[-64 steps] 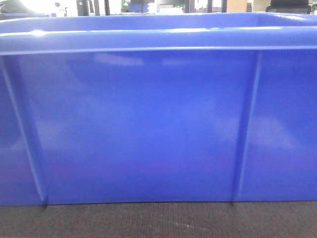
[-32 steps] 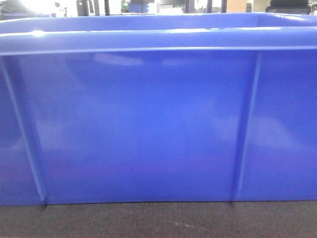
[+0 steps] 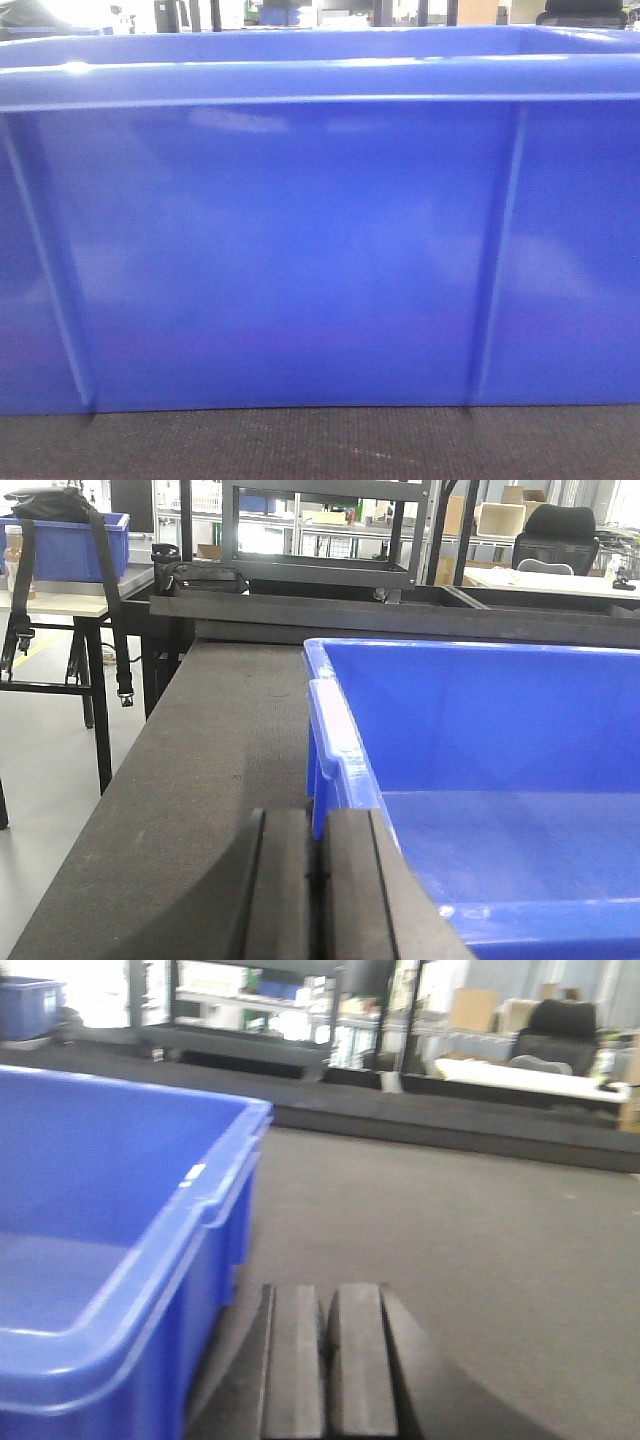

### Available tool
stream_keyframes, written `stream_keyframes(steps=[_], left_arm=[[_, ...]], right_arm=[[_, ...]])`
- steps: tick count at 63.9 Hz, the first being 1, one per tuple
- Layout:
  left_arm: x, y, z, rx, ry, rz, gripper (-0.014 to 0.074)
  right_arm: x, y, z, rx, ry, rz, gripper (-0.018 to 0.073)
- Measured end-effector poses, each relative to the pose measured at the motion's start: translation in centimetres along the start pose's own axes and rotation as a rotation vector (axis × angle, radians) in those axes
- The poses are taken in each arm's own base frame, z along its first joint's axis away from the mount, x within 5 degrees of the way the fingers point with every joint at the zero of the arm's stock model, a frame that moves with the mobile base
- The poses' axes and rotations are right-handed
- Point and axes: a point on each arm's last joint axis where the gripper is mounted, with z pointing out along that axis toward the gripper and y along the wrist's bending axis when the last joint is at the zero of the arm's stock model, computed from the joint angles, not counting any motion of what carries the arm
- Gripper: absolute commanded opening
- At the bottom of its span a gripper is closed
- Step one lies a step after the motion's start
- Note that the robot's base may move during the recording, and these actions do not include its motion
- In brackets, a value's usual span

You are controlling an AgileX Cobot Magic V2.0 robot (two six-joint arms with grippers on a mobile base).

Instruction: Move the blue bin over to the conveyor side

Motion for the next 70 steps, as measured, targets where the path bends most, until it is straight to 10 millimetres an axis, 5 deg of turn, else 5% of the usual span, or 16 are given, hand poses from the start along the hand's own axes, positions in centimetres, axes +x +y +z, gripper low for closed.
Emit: stream_keyframes(steps=[27,70], left_arm=[[0.0,0.0,0.0,0.000,0.000,0.000,-0.0007],[0.0,0.0,0.0,0.000,0.000,0.000,-0.0007]], right_arm=[[5.1,0.5,1.3,0.002,0.053,0.064,-0.0088],[4.5,0.4,1.4,0.015,-0.038,0.095,-0.0088]])
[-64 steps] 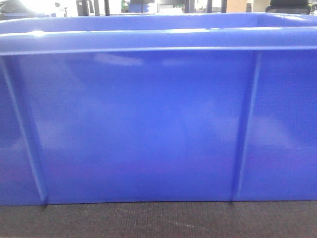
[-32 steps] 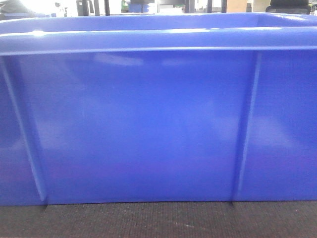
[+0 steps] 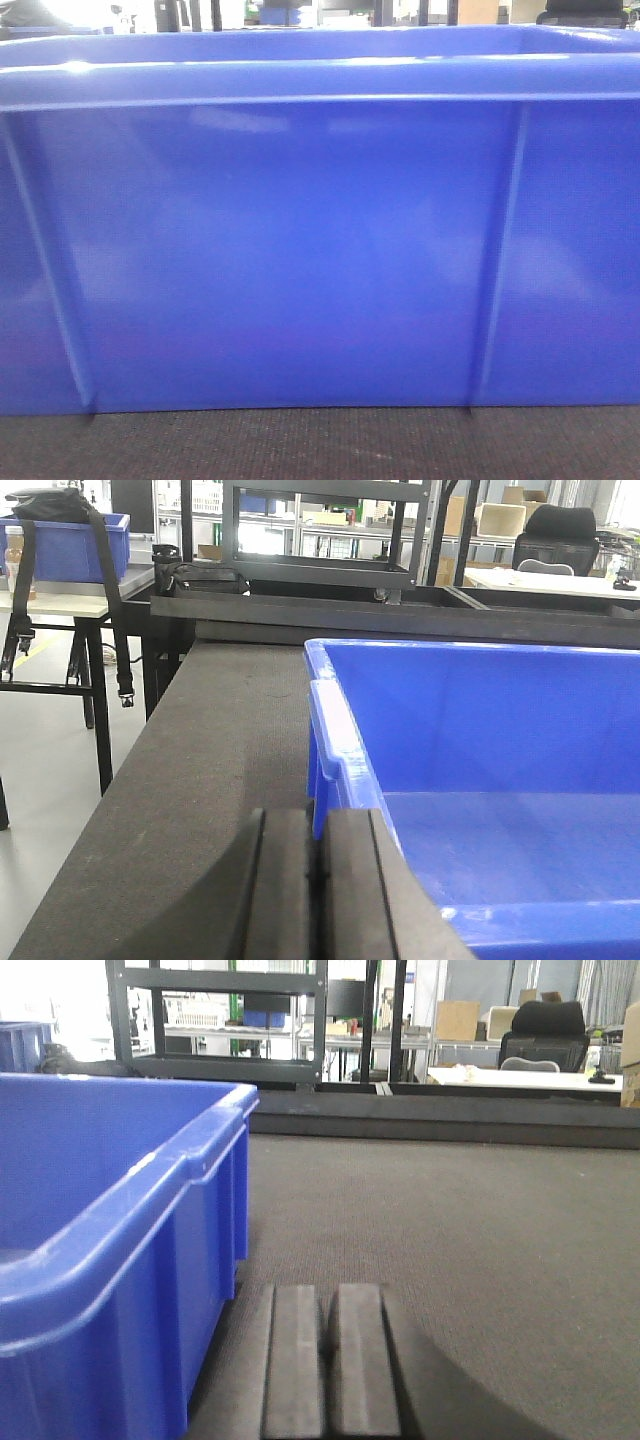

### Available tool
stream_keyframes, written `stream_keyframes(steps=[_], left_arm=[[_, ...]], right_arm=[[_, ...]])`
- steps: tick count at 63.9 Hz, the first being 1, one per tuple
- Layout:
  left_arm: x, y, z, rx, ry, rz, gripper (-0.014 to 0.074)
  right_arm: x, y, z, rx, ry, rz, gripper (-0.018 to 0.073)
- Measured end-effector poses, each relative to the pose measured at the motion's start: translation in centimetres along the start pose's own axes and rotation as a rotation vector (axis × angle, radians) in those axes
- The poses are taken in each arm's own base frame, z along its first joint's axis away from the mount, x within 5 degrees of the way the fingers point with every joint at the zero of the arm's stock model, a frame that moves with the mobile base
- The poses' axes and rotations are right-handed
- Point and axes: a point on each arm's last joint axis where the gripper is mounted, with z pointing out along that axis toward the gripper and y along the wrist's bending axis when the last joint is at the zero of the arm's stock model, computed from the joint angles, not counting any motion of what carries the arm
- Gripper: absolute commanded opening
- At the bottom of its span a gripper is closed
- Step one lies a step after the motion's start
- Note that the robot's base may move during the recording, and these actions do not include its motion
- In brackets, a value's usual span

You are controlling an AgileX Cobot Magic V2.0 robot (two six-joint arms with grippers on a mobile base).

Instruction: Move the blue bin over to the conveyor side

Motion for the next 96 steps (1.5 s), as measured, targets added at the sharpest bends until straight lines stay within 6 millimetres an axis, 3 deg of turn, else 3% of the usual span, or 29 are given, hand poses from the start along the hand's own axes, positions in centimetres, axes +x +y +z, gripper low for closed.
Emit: stream_keyframes(steps=[60,74,96], left_arm=[[0.0,0.0,0.1,-0.005,-0.011,0.019,-0.0007],[2.2,-0.1,1.1,0.009,-0.009,0.096,-0.0007],[6.2,0.4,2.5,-0.101,-0.003,0.011,-0.0007]], right_arm=[[0.1,0.0,0.0,0.000,0.006,0.000,-0.0088],[0.1,0.0,0.0,-0.001,0.008,0.000,-0.0088],[0.1,0.0,0.0,-0.001,0.008,0.000,-0.0088]])
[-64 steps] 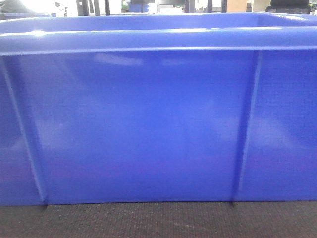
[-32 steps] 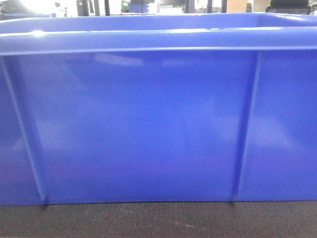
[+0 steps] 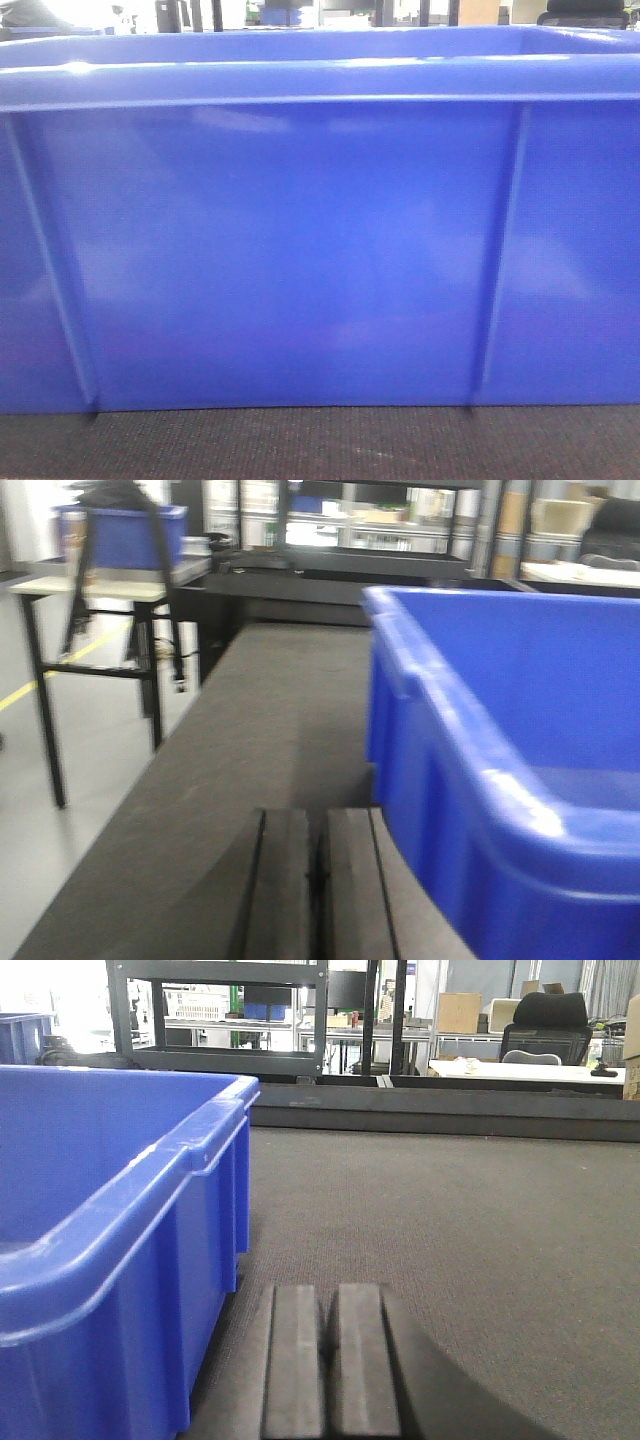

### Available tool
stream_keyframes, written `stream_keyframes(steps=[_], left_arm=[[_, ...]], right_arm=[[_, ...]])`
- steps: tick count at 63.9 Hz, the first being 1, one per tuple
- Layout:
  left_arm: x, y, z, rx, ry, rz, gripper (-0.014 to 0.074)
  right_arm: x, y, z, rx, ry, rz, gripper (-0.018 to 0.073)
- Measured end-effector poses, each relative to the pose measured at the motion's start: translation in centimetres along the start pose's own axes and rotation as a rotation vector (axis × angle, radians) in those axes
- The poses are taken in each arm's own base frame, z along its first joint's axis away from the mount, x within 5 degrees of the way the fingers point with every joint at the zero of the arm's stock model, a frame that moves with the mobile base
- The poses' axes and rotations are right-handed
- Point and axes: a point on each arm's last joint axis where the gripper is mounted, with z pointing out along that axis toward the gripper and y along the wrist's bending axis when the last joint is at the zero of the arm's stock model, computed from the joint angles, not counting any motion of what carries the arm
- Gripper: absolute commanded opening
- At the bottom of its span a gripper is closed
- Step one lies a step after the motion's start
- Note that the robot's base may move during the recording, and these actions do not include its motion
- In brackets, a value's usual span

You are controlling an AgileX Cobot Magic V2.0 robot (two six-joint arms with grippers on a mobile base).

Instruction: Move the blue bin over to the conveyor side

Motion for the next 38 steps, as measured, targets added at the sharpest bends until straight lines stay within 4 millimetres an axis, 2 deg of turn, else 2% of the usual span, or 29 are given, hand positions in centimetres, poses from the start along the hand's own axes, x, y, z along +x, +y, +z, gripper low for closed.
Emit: stream_keyframes(steps=[10,38], left_arm=[[1.01,0.16,0.30,-0.025,-0.035,-0.008,-0.0007],[0.78,-0.31,0.31,0.058,-0.083,-0.005,-0.0007]], right_arm=[[0.00,0.00,0.00,0.000,0.000,0.000,-0.0088],[0.00,0.00,0.00,0.000,0.000,0.000,-0.0088]])
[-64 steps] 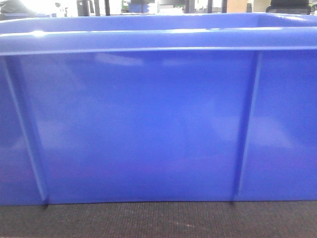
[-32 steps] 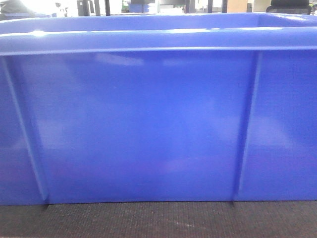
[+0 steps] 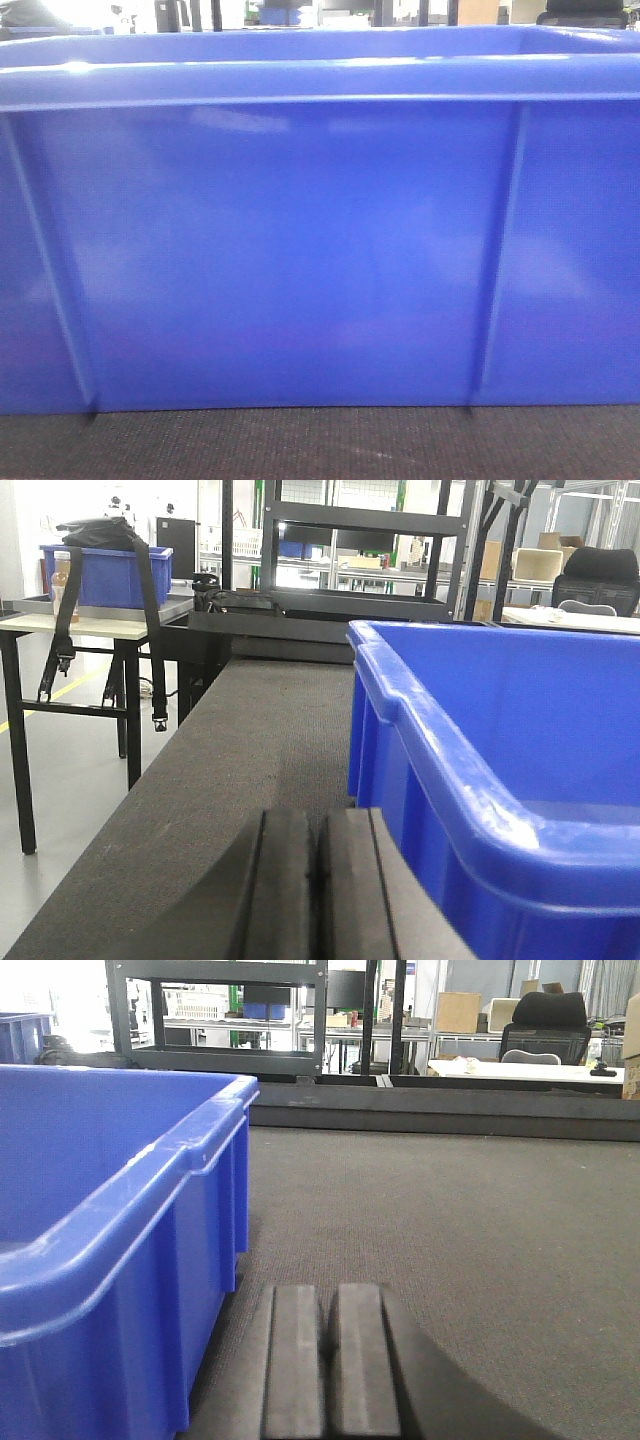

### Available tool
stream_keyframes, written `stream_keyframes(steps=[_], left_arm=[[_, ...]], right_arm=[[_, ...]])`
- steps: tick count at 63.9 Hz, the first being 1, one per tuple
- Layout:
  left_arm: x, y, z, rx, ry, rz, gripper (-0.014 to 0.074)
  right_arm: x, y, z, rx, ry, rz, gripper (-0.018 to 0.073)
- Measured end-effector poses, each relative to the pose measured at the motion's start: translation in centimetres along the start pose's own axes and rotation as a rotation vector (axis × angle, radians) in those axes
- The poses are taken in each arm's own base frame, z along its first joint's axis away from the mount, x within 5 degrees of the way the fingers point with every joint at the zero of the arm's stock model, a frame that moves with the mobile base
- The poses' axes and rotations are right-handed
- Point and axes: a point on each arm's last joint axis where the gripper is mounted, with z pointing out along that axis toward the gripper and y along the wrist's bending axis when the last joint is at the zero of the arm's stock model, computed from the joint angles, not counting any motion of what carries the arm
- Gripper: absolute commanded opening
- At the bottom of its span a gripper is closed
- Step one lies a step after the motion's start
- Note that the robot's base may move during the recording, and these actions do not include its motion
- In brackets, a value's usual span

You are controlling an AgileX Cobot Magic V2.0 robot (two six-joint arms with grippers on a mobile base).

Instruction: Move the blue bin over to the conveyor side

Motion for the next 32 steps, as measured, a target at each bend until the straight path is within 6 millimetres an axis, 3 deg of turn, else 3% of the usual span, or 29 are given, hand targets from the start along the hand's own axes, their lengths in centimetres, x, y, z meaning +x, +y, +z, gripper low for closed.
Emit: stream_keyframes(steps=[32], left_arm=[[0.00,-0.01,0.00,0.002,0.000,0.030,-0.0007]], right_arm=[[0.00,0.00,0.00,0.000,0.000,0.000,-0.0088]])
